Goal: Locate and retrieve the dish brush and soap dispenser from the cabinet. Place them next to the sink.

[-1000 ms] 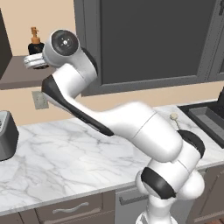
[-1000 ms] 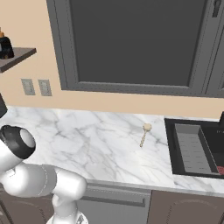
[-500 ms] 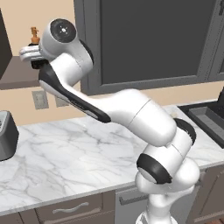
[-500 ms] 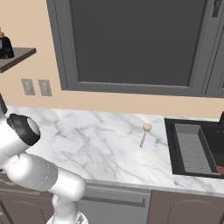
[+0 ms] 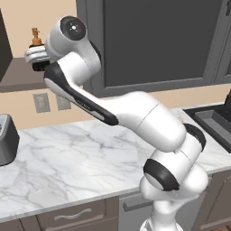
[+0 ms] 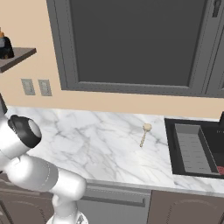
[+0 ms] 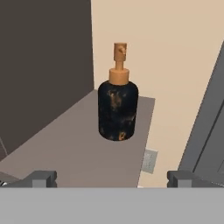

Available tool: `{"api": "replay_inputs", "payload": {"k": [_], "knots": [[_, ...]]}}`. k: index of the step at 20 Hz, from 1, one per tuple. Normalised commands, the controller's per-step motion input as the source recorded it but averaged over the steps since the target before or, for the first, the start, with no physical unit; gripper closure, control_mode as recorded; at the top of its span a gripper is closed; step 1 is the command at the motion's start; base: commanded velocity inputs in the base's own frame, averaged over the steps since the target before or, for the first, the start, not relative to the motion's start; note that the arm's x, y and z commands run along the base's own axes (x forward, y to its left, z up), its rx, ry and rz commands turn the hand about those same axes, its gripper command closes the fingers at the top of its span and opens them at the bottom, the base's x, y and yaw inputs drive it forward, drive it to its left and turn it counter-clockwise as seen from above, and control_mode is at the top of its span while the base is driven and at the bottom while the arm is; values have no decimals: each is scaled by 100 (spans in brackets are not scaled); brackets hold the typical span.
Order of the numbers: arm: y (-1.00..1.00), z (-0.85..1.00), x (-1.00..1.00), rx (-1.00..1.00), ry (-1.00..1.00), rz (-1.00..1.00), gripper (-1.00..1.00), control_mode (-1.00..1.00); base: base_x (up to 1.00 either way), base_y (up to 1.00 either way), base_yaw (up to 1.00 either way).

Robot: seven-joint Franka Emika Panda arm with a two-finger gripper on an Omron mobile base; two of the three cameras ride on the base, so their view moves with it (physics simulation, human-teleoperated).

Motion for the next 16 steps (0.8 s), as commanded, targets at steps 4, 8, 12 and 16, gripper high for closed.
{"api": "replay_inputs", "payload": {"k": [4, 8, 12, 16], "knots": [[-35, -13, 0, 2, 0, 7, -100, -100, 0, 0, 0], [-20, -16, 7, 3, -1, 10, -100, -100, 0, 0, 0], [-3, -18, 22, 6, 0, 9, -100, -100, 0, 0, 0], [-6, -17, 34, 1, 0, 5, -100, -100, 0, 0, 0]]}}
